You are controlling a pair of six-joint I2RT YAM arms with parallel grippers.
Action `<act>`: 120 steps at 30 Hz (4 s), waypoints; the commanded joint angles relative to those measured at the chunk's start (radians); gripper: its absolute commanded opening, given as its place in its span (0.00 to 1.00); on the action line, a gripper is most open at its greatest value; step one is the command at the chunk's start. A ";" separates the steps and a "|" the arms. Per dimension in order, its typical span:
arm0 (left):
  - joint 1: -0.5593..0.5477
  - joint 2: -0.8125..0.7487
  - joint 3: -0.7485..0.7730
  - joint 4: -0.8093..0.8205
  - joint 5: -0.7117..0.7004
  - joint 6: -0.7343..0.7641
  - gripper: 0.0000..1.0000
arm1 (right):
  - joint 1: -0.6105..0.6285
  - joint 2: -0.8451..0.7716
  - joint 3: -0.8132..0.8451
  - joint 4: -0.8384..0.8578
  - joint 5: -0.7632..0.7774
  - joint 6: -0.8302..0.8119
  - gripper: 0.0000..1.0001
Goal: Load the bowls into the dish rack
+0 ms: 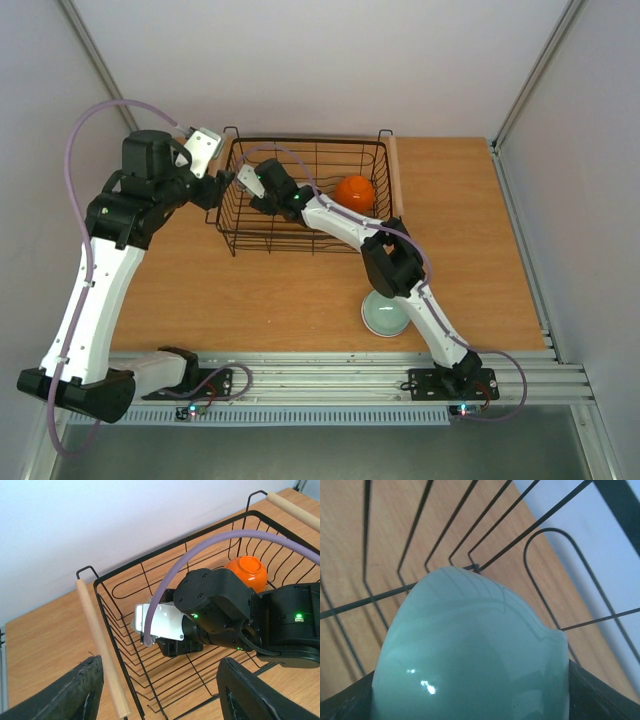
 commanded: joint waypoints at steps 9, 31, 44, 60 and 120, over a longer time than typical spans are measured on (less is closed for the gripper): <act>0.015 -0.005 -0.009 0.046 0.026 -0.016 0.62 | 0.004 0.098 0.091 0.150 0.171 -0.168 0.08; 0.017 -0.016 -0.024 0.048 0.042 -0.011 0.62 | 0.003 0.067 0.085 0.008 0.068 -0.099 0.98; 0.017 -0.022 -0.024 0.044 0.049 -0.007 0.62 | -0.004 -0.122 -0.031 -0.077 -0.128 0.041 0.98; 0.017 0.029 -0.068 0.061 0.245 -0.050 0.62 | -0.173 -0.481 -0.366 0.096 -0.102 0.423 0.98; -0.903 0.833 0.169 0.105 -0.108 0.024 0.47 | -0.233 -1.908 -1.155 -0.211 0.483 0.747 0.97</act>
